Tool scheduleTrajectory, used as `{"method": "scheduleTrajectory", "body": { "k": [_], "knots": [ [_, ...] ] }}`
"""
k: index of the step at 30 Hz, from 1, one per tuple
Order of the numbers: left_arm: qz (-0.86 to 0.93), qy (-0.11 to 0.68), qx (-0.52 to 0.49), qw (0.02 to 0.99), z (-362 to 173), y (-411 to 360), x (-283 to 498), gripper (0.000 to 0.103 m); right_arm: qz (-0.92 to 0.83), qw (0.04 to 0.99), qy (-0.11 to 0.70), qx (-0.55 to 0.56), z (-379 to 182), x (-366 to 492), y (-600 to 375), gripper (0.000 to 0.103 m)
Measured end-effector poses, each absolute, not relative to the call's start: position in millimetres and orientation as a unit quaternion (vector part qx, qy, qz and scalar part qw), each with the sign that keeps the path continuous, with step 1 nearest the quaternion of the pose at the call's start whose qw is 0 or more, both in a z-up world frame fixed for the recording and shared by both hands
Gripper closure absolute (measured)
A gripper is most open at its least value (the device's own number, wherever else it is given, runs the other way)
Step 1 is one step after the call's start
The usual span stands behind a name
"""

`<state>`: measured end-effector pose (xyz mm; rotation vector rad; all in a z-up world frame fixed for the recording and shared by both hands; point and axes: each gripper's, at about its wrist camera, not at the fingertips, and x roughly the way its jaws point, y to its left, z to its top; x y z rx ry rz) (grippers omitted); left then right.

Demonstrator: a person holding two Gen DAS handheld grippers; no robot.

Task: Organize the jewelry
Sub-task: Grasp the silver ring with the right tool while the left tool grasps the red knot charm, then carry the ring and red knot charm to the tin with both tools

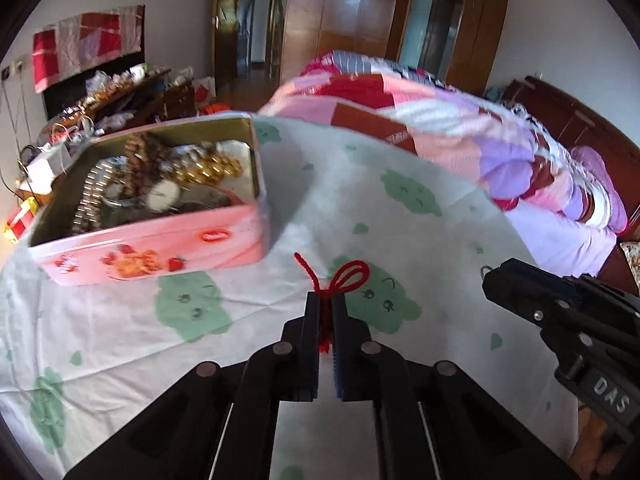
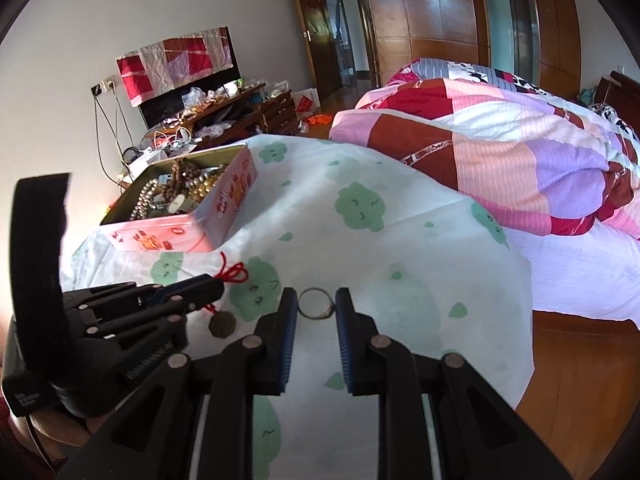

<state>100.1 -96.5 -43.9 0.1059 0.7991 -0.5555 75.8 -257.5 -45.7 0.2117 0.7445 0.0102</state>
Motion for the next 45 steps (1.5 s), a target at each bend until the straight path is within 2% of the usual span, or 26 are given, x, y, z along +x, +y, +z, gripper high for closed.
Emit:
{"method": "scheduleTrajectory", "body": {
  "k": [8, 20, 45],
  "knots": [
    [-0.240, 0.357, 0.016, 0.903, -24.9, -53.0, 80.3, 0.099, 0.030, 0.931, 0.348, 0.108, -31.6, 70.4, -239.9, 0.081],
    [-0.187, 0.352, 0.006, 0.917, -24.2, -10.4, 74.1, 0.099, 0.063, 0.934, 0.345, 0.073, -22.8, 72.5, -190.3, 0.081],
    [-0.139, 0.327, 0.000, 0.935, -9.1, 25.1, 80.0, 0.099, 0.096, 0.936, 0.334, 0.057, -12.8, 87.0, -148.1, 0.081]
  ]
}}
